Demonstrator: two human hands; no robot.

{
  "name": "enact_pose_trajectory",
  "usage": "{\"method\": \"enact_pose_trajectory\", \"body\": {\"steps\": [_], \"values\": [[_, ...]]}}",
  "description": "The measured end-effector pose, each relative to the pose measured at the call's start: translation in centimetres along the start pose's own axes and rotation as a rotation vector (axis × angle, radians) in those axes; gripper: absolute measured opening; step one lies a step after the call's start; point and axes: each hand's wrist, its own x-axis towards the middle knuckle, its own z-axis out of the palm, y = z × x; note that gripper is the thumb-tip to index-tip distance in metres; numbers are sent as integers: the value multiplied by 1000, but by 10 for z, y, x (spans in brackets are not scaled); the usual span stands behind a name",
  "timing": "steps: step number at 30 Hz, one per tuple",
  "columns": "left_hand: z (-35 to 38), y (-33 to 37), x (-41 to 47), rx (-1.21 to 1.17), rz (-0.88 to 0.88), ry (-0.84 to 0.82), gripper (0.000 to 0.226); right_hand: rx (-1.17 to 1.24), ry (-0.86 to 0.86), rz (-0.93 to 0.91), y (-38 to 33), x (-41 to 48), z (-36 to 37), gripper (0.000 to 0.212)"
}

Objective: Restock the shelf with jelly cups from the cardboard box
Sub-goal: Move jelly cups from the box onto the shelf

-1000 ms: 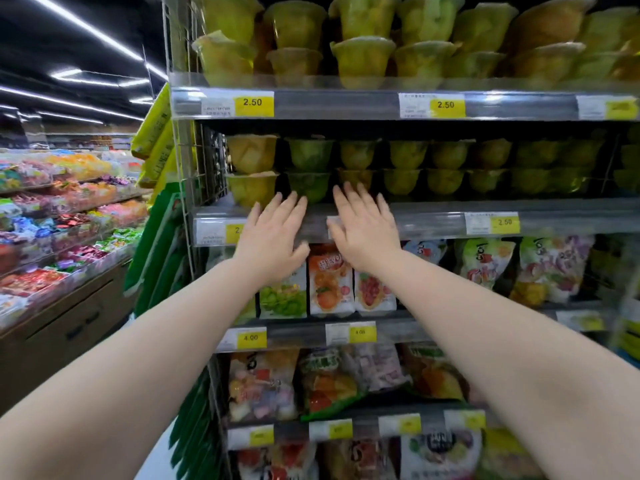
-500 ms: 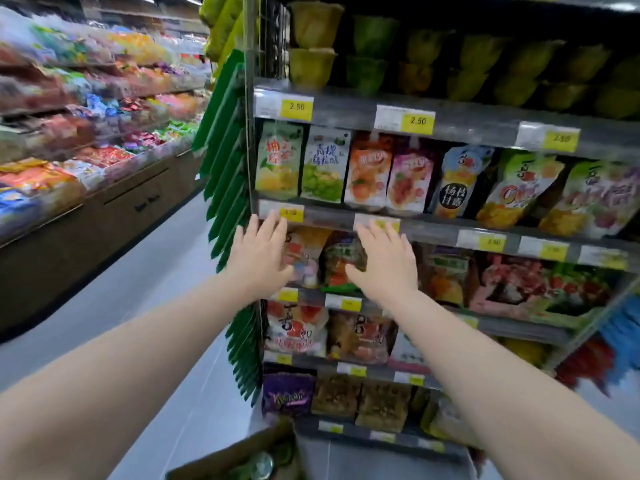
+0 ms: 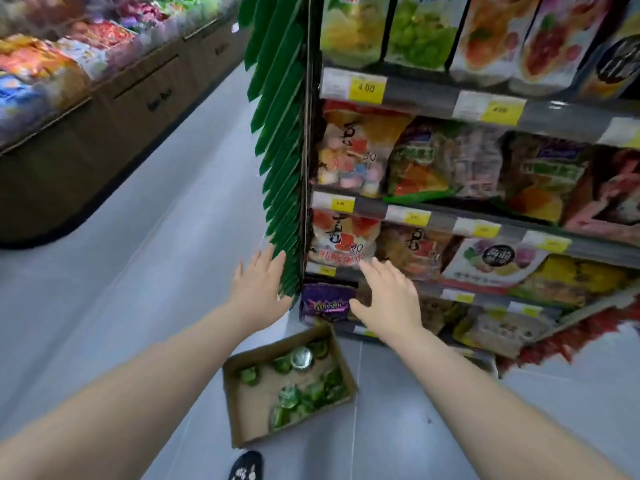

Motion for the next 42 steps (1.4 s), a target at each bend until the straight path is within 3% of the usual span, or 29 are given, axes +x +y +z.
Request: {"method": "enact_pose_trajectory", "body": {"steps": [13, 21, 28, 32, 38, 42], "values": [[225, -106, 49, -44, -25, -309, 78, 114, -370, 149, -23, 35, 256, 71], [420, -122, 81, -162, -6, -451, 76, 134, -473, 139, 16, 68, 439, 65], [584, -107, 123, -242, -84, -670, 88, -16, -585, 116, 63, 98, 575, 64], [645, -97, 139, -187, -44, -773, 101, -106, -696, 129, 80, 112, 618, 55], [674, -73, 152, -107, 41, -774, 112, -17, -565, 247, 107, 106, 628, 49], [684, -65, 148, -2, 80, -740, 110, 85, -606, 319, 109, 92, 625, 51]]}}
